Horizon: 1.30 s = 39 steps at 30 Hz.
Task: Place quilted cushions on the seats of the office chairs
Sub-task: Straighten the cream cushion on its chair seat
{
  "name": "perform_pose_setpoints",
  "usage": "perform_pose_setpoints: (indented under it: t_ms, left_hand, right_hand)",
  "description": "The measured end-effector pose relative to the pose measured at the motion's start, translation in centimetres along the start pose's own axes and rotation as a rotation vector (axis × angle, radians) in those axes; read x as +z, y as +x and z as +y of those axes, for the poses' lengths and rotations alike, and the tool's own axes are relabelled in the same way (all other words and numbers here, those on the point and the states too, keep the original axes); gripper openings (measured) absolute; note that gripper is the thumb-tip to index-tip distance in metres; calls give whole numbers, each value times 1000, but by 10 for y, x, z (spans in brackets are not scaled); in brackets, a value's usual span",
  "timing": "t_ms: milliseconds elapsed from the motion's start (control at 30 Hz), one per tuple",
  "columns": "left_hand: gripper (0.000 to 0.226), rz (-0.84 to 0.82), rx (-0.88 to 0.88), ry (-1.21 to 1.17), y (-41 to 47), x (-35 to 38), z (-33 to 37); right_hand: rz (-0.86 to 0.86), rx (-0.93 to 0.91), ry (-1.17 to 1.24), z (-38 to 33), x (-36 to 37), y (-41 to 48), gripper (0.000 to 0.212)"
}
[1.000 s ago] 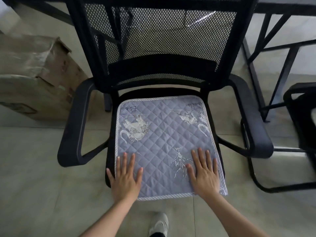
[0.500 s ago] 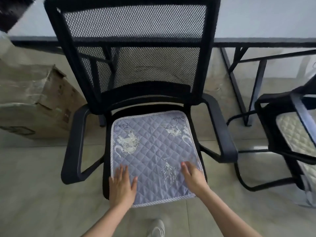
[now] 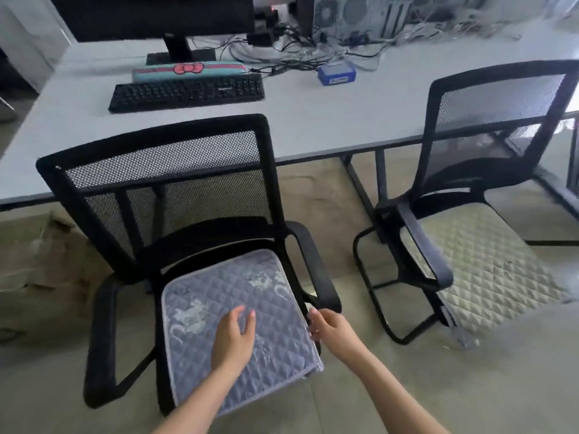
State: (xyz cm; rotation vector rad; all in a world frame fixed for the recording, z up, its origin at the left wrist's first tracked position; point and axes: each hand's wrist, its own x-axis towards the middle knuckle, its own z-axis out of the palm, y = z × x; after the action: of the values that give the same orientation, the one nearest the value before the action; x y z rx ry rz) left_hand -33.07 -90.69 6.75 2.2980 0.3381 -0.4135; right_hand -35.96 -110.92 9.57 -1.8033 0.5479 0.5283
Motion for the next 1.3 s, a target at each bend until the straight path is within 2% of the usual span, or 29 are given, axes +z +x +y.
perform_pose_setpoints:
  t_ms: [233, 367, 567, 667, 767, 1000, 1300]
  left_hand:
    - [26, -129, 72, -134, -22, 50, 104]
    - [15, -184, 153, -88, -44, 91, 162]
    - [17, -212, 242, -22, -85, 160, 249]
    - [17, -227, 283, 18, -111, 194, 289]
    - [18, -233, 321, 45, -128, 220, 317]
    - [33, -275, 355, 140, -152, 278, 363]
    - [42, -322, 323, 190, -144, 325, 402]
  right_hand:
    - [114, -16, 58, 12, -100, -19, 25]
    - [166, -30, 92, 32, -166, -35, 26]
    - [225, -43, 57, 63, -273, -67, 33]
    - [257, -49, 55, 78, -326, -87, 29]
    - [283, -42, 69, 91, -362, -102, 23]
    - [322, -12, 88, 122, -431, -125, 28]
    - [344, 10, 78, 132, -498, -108, 31]
